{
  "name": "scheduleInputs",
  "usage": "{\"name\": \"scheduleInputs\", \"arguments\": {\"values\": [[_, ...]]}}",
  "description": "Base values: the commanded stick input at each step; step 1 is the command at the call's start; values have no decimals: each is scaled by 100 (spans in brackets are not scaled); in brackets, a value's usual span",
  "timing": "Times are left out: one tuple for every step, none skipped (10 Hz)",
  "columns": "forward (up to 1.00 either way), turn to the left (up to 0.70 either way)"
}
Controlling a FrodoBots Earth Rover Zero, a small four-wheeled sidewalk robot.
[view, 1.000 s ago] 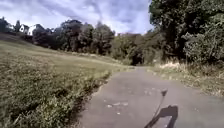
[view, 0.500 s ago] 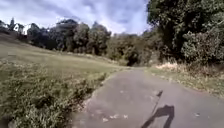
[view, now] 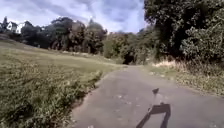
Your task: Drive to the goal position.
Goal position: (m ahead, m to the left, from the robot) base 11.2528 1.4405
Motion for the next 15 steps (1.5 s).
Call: {"name": "scheduleInputs", "arguments": {"values": [[70,0],[70,0],[70,0],[70,0],[70,0],[70,0],[70,0],[70,2],[70,2],[70,2],[70,3],[70,3],[70,3],[70,2],[70,2]]}}
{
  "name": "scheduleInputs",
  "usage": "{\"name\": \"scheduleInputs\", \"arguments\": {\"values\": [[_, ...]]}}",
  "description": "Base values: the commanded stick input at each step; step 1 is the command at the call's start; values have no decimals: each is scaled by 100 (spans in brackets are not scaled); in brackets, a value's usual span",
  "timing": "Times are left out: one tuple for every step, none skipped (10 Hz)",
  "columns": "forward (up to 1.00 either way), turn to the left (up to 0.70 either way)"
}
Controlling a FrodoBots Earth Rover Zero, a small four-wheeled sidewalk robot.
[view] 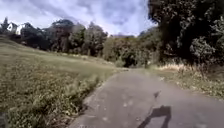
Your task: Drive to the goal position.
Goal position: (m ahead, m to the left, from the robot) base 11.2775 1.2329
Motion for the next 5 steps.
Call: {"name": "scheduleInputs", "arguments": {"values": [[70,1],[70,-4],[70,-9],[70,-14],[70,-18]]}}
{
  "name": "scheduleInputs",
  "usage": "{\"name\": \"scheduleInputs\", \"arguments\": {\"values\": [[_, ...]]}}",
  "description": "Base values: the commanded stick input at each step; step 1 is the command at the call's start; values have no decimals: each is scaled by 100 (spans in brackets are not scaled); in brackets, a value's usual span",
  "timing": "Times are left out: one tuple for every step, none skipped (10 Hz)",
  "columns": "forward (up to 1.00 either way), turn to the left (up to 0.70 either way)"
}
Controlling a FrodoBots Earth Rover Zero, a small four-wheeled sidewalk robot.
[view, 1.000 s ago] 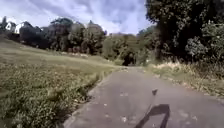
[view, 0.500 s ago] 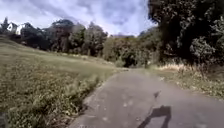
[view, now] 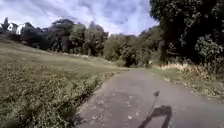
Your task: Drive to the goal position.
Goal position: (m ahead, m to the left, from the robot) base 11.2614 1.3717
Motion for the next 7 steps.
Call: {"name": "scheduleInputs", "arguments": {"values": [[70,-18],[70,-18],[70,-18],[70,-18],[70,-18],[70,-17],[70,-17]]}}
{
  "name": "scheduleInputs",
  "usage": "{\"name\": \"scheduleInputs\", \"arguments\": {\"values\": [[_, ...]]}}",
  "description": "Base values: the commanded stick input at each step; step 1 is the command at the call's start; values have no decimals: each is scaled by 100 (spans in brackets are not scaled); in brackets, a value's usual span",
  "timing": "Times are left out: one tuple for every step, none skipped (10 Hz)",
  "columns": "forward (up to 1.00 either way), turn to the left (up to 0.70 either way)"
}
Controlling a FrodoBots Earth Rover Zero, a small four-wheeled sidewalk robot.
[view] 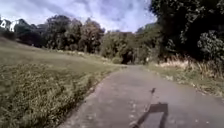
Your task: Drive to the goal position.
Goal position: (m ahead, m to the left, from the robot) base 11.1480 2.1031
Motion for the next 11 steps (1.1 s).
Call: {"name": "scheduleInputs", "arguments": {"values": [[70,-17],[70,-17],[70,-17],[70,-17],[70,-17],[70,-17],[70,0],[70,0],[70,0],[70,1],[70,2]]}}
